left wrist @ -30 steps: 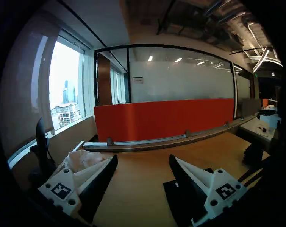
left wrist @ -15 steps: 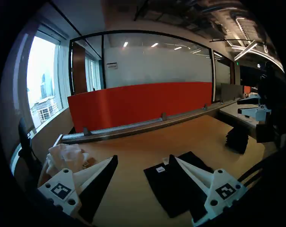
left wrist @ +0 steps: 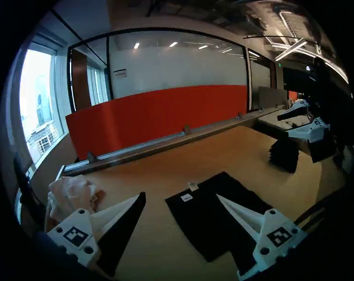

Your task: Fold towel

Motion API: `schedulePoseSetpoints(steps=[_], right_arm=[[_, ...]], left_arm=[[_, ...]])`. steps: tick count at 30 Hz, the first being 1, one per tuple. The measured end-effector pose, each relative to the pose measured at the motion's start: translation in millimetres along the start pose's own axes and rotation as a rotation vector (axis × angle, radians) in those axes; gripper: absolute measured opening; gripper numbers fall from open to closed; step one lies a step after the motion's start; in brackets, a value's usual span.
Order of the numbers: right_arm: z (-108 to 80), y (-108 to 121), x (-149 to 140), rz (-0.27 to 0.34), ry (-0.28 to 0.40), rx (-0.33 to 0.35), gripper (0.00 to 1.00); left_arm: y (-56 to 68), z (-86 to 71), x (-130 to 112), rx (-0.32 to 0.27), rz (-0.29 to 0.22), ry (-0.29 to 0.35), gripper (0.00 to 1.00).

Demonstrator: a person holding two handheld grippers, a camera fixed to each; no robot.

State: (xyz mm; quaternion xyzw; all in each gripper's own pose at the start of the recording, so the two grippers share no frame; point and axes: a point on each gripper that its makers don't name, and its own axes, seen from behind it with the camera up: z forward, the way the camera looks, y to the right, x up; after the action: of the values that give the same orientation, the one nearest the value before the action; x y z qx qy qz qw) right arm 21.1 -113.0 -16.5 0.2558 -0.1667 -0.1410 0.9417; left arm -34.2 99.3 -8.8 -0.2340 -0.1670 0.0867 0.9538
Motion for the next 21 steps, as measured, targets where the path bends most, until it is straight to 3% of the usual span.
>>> schedulePoseSetpoints(steps=[6, 21], right_arm=[[9.0, -6, -14, -0.016, -0.031, 0.013, 1.0], [26.7, -24, -79, -0.006, -0.131, 0.043, 1.0]], left_arm=[[11.0, 9.3, -15, -0.031, 0.029, -0.025, 1.0], [32.9, 27.5, -73, -0.074, 0.021, -0.1, 1.0]])
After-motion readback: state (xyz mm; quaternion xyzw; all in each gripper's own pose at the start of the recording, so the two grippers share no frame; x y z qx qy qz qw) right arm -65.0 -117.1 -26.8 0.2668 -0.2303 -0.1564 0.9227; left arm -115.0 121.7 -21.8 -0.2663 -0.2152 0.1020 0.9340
